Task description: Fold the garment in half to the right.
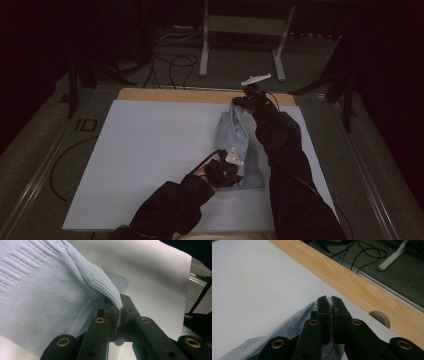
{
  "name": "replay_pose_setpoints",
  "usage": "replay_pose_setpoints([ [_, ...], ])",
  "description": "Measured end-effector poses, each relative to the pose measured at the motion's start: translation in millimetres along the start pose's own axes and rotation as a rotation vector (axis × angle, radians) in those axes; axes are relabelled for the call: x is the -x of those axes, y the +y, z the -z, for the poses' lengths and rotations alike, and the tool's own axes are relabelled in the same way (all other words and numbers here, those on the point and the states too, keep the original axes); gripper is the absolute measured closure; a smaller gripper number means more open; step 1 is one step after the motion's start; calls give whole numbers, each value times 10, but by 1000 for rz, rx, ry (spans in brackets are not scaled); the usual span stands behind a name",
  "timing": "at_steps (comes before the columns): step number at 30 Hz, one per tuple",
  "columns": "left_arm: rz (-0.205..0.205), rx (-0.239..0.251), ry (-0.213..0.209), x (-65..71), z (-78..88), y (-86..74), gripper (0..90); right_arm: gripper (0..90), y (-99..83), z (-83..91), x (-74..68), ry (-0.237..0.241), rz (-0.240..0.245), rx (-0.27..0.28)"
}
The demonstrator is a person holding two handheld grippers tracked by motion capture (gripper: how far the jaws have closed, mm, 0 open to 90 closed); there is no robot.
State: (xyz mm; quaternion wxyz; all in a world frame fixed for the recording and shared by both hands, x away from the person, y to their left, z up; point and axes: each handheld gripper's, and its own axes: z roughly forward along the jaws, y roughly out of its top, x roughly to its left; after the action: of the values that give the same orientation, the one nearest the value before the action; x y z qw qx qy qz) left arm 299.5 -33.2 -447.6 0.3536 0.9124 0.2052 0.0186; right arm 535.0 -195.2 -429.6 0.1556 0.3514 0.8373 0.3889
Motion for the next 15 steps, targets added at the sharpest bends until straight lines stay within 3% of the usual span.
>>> replay_pose_setpoints([
  [11, 11, -36, 16, 3, -242, -18, 865, 874, -105, -167, 29, 18, -18, -19],
  [15, 32, -40, 18, -30, -356, -32, 865, 873, -95, -239, 8, 31, -24, -11],
])
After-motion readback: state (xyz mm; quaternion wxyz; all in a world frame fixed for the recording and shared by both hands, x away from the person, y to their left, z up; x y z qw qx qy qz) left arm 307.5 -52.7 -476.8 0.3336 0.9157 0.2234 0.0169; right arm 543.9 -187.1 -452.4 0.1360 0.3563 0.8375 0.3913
